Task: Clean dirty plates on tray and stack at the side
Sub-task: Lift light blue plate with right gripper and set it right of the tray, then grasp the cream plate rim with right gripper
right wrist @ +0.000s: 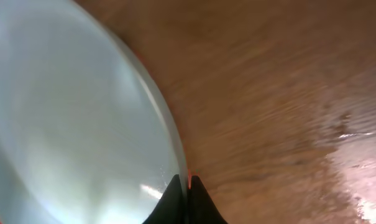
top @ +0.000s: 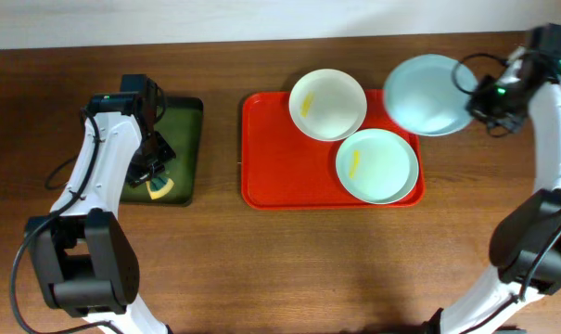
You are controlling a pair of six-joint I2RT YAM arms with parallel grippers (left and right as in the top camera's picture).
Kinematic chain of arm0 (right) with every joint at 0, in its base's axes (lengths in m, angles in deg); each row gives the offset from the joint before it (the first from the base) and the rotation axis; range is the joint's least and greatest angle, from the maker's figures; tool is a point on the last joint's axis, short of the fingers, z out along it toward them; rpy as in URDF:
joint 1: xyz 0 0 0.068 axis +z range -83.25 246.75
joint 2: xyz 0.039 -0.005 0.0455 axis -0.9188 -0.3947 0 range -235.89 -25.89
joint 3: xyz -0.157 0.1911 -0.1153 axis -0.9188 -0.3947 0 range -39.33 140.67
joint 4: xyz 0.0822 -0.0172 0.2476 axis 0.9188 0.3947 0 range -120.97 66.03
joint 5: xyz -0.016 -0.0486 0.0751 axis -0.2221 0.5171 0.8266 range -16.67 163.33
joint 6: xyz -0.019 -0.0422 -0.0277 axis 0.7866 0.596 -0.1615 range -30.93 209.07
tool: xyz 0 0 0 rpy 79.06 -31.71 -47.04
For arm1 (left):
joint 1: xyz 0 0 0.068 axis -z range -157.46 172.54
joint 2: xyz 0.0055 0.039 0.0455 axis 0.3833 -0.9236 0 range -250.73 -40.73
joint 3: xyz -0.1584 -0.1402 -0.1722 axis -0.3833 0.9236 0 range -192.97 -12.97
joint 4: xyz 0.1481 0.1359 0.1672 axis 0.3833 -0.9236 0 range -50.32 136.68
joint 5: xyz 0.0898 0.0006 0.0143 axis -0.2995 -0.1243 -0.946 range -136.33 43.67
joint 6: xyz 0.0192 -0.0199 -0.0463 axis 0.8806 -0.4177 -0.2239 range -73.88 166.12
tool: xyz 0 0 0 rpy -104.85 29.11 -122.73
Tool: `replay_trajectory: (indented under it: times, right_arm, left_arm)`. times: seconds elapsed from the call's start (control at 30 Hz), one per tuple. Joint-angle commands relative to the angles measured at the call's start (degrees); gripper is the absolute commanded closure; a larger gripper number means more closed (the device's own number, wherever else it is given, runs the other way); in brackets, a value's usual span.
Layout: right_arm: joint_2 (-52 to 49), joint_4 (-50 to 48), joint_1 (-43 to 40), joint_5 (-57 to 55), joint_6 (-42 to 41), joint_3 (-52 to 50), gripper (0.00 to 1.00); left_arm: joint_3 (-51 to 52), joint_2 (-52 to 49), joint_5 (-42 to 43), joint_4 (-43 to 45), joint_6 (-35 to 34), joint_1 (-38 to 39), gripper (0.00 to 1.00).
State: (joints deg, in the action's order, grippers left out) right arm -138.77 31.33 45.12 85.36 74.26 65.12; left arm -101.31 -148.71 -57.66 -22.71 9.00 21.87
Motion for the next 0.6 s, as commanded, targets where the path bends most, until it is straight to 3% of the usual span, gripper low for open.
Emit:
replay_trajectory:
  times: [0.0,0.13,0.33,0.47,0.57]
  right_arm:
    - [-2.7,-3.3,-6.1,2.3,0.9,-3.1,0.95]
    - [-4.7,-10.4,-9.6,2.3,0.8,-7.4,0.91]
    - [-7.5,-14.6,-9.4,-1.7,0.8,-8.7,0.94]
    - [-5.8,-14.4,-9.5,2.1,0.9,-8.5,0.36]
    - [-3.4,-12.8,-9.0,5.9,0.8,-6.8,0.27]
  left_arm:
    - [0.2,1.6,0.0,0.3,0.7,0.0,1.00]
    - [0.2,1.6,0.0,0.3,0.7,0.1,1.00]
    - [0.2,1.6,0.0,0.3,0.7,0.1,1.00]
    - [0.2,1.6,0.0,0.3,0.7,0.1,1.00]
    - [0.2,1.6,0.0,0.3,0.7,0.1,1.00]
